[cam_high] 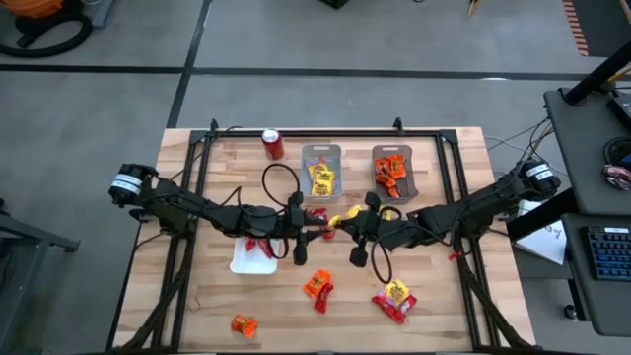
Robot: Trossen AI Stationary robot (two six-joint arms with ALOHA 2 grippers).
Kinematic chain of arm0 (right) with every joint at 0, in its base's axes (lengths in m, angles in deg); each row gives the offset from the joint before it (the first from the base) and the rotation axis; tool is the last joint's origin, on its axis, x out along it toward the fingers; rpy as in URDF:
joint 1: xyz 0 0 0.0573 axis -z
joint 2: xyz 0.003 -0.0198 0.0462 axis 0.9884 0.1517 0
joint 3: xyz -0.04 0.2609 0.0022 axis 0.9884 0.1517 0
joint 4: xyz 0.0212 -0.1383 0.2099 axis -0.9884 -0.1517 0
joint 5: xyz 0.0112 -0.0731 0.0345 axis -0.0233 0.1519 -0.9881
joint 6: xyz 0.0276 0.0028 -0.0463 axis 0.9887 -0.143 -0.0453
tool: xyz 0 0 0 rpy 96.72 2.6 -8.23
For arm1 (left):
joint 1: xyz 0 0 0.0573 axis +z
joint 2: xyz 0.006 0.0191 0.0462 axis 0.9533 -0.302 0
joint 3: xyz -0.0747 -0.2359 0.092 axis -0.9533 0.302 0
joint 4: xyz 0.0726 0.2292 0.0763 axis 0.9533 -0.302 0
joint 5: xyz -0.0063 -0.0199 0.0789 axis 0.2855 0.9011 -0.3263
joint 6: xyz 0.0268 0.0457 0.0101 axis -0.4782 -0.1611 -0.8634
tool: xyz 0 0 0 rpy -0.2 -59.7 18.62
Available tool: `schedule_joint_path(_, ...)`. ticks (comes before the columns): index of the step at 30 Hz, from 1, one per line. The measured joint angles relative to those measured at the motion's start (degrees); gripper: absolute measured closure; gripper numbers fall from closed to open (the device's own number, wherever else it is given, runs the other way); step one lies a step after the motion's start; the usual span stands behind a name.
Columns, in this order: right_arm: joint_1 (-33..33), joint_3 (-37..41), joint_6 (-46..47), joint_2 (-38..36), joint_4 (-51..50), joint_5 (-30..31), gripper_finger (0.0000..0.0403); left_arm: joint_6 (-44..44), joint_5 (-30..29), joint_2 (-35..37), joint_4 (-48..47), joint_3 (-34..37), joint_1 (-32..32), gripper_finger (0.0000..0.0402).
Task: Sort candy
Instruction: Put the yellow candy into the gray bin
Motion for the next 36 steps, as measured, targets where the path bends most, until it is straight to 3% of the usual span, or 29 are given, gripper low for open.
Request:
schedule_joint_path(16,0.0,0.0,-6.3,3.3,4.4,3.0,0.039,-2.7,-2.7,0.0,0.8,0.0,0.0,0.0329)
schedule_joint_path(21,0.0,0.0,-5.9,3.2,4.2,2.9,0.039,-3.9,-3.0,0.0,0.5,0.0,-0.1,0.0388)
schedule_joint_path(27,0.0,0.0,-4.3,3.1,3.8,2.7,0.0387,-3.9,-3.0,0.0,0.2,0.0,-0.1,0.0397)
schedule_joint_path(36,1.6,0.0,4.8,-1.2,-3.5,1.6,0.029,-4.1,-6.8,2.9,-3.9,-0.2,0.1,0.04)
